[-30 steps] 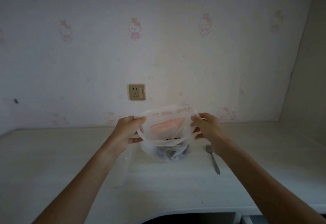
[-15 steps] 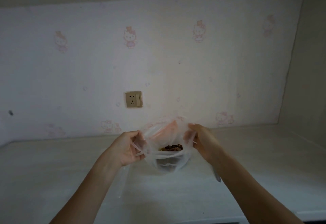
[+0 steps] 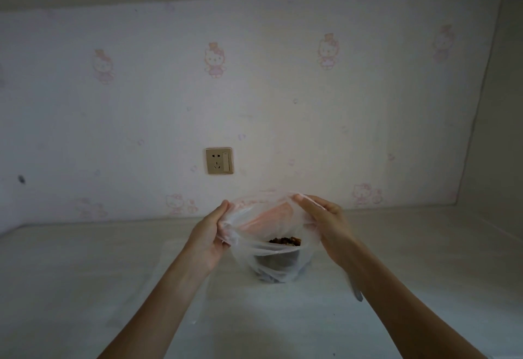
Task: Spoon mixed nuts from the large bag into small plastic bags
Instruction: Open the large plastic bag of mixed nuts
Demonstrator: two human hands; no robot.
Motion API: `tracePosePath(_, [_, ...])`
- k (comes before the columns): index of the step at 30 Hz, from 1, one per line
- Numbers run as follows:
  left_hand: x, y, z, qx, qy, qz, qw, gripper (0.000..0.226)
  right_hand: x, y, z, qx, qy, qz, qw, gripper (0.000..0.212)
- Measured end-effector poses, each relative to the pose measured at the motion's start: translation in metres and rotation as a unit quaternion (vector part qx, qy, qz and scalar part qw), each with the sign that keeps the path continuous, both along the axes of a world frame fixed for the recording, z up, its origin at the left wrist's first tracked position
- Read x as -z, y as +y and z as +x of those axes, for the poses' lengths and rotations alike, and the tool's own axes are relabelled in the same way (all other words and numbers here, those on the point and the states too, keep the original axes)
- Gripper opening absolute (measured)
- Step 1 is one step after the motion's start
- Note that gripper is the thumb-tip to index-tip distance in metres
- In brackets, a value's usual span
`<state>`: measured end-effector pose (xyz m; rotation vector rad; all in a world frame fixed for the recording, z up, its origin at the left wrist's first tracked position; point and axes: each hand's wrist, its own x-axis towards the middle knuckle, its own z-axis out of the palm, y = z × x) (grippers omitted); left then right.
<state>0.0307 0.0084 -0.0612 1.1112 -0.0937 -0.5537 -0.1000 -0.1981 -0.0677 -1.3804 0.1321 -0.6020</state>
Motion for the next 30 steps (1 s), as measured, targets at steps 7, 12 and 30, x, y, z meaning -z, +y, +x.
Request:
tracePosePath(7, [0.006, 0.0, 0.004, 0.038, 0.075, -0.039, 0.996, 0.026, -0.001, -0.005, 0.0, -0.078, 0.053, 0.13, 0.987, 0.025])
tracePosePath(12, [0.01, -0.007, 0.001, 0.035, 0.108, -0.061, 0.992, 0.018, 0.003, -0.002, 0.0, -0.088, 0.043, 0.256, 0.962, 0.035])
tracePosePath(30, [0.034, 0.027, -0.025, -0.014, -0.09, 0.118, 0.989, 0.018, 0.005, -0.003, -0.036, 0.117, 0.254, -0.071, 0.958, 0.012])
